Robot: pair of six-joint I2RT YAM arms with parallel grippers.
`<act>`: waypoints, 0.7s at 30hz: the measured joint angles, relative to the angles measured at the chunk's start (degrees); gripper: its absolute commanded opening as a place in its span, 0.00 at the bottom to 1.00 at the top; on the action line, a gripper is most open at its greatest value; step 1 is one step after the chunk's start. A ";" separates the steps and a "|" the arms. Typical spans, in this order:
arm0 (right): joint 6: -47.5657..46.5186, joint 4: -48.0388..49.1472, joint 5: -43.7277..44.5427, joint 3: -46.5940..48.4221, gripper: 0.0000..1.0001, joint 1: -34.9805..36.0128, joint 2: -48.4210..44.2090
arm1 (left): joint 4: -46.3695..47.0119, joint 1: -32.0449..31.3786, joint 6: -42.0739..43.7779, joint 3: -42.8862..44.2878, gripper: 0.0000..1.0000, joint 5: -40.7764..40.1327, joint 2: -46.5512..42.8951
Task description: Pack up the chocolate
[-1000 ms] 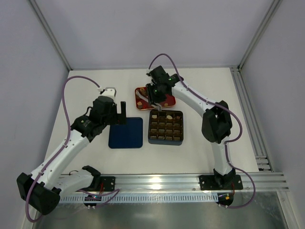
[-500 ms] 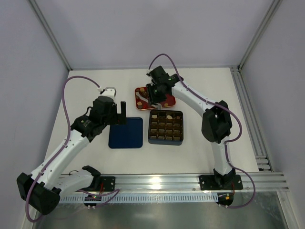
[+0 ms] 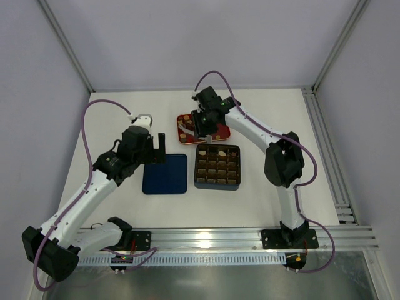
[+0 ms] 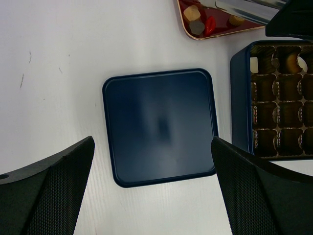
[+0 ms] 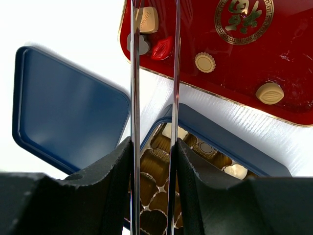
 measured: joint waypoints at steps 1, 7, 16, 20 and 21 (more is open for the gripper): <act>0.00 -0.09 0.00 0.00 0.41 0.00 0.00 | 0.00 0.00 0.00 0.00 1.00 0.02 0.00; -0.02 -0.96 0.02 0.90 0.41 0.00 0.02 | 0.00 0.00 0.00 0.00 1.00 0.07 0.00; 0.04 -1.25 0.46 4.33 0.41 -0.02 0.83 | 0.00 0.00 0.00 0.00 1.00 0.07 0.00; 0.04 -1.29 0.48 4.74 0.41 -0.04 1.90 | 0.00 0.00 0.00 0.00 1.00 0.07 0.00; 0.04 -1.36 0.46 4.74 0.41 -0.04 2.21 | 0.00 0.00 0.00 0.00 1.00 0.07 0.00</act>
